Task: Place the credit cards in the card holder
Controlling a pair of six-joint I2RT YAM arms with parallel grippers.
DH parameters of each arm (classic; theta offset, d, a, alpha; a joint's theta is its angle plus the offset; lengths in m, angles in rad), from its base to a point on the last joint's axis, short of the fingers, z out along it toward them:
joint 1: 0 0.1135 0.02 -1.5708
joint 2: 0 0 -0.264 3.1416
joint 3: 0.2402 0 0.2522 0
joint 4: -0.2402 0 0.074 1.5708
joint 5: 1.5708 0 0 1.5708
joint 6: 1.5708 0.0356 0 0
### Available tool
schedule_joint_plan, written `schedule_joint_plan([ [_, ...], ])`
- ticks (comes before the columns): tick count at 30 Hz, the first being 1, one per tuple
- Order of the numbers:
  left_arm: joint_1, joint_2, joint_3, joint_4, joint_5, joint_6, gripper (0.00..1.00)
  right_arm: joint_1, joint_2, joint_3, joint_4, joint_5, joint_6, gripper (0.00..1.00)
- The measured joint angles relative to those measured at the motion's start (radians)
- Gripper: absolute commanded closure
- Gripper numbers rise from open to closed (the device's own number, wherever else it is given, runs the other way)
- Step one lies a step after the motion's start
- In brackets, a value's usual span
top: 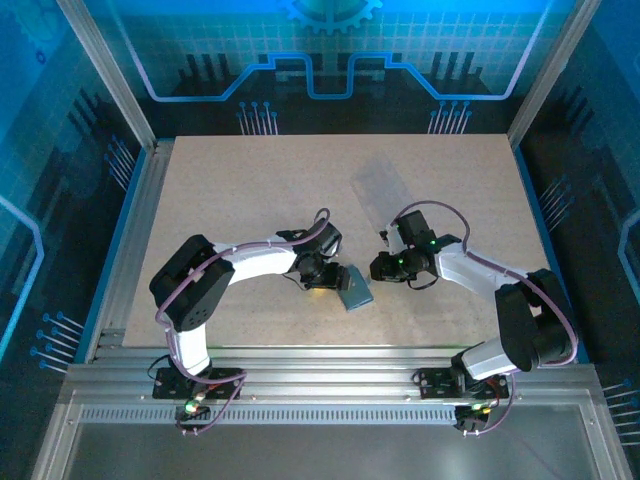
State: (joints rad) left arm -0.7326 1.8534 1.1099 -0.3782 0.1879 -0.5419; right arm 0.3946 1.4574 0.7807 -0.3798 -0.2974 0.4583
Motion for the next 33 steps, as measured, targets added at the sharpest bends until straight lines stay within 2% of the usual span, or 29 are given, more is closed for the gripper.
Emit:
schedule_joint_plan([
  [17, 0.000, 0.002, 0.000, 0.000, 0.000, 0.000, 0.44, -0.003, 0.017, 0.013, 0.008, -0.011, 0.000, 0.87],
  [27, 0.000, 0.003, 0.000, 0.000, 0.000, 0.000, 0.44, -0.003, 0.022, 0.013, 0.022, -0.027, -0.001, 0.97],
  [33, 0.000, 0.005, 0.000, 0.000, 0.001, 0.000, 0.44, 0.000, 0.022, 0.014, 0.022, -0.033, -0.015, 0.99],
])
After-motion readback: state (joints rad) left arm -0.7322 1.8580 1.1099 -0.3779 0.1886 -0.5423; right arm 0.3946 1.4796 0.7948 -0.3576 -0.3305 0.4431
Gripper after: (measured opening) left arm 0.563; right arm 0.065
